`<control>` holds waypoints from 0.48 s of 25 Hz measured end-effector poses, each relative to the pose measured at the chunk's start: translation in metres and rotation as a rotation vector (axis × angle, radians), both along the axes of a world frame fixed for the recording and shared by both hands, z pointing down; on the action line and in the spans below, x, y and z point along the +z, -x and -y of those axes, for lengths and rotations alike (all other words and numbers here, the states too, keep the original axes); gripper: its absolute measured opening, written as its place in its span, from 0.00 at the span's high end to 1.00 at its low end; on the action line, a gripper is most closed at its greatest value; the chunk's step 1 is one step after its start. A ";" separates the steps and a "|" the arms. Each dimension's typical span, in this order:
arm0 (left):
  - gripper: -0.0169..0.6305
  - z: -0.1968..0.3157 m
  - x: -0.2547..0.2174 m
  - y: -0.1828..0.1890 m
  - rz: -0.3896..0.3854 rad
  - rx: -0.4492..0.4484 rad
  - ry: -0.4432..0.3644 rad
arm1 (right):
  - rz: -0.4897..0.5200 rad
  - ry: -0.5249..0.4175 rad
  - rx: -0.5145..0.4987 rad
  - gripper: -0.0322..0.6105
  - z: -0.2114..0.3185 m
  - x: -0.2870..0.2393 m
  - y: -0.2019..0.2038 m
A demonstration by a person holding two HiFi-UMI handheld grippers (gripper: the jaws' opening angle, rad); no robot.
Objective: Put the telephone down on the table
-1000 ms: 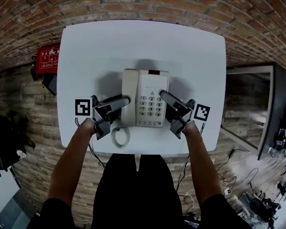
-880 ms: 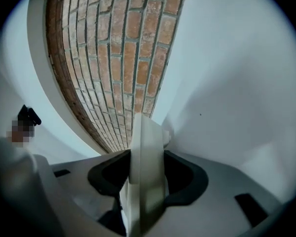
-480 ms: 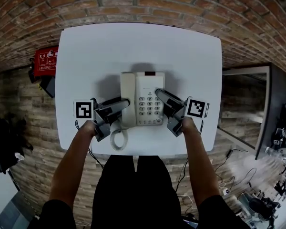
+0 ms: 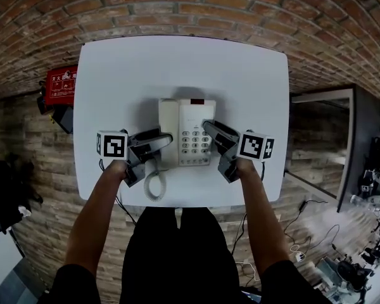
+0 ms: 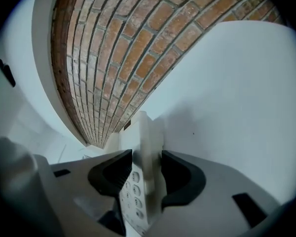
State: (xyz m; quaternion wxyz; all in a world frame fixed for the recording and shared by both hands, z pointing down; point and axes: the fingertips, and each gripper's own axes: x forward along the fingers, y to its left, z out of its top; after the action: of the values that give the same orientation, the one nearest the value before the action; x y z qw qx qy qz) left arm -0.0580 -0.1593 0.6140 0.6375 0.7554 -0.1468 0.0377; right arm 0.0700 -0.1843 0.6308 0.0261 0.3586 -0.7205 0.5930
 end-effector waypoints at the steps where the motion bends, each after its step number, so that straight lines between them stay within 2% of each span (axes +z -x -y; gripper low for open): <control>1: 0.41 0.000 0.001 0.000 0.015 -0.002 -0.003 | -0.004 -0.003 0.011 0.64 0.000 0.000 -0.001; 3: 0.41 0.003 0.001 0.002 0.062 -0.016 -0.018 | -0.011 -0.007 0.033 0.65 -0.001 -0.001 -0.004; 5: 0.47 0.011 -0.003 0.007 0.093 -0.033 -0.042 | -0.008 -0.007 0.054 0.67 -0.002 -0.002 -0.006; 7: 0.49 0.017 -0.007 0.008 0.099 -0.031 -0.049 | 0.001 -0.006 0.072 0.67 -0.002 -0.002 -0.007; 12: 0.48 0.017 -0.004 0.009 0.098 -0.040 -0.040 | -0.011 -0.025 0.074 0.66 -0.001 -0.003 -0.007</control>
State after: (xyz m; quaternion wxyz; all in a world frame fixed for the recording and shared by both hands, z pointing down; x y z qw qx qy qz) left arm -0.0671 -0.1762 0.6101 0.6148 0.7622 -0.1939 0.0589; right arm 0.0767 -0.1834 0.6279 0.0034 0.3885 -0.7139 0.5826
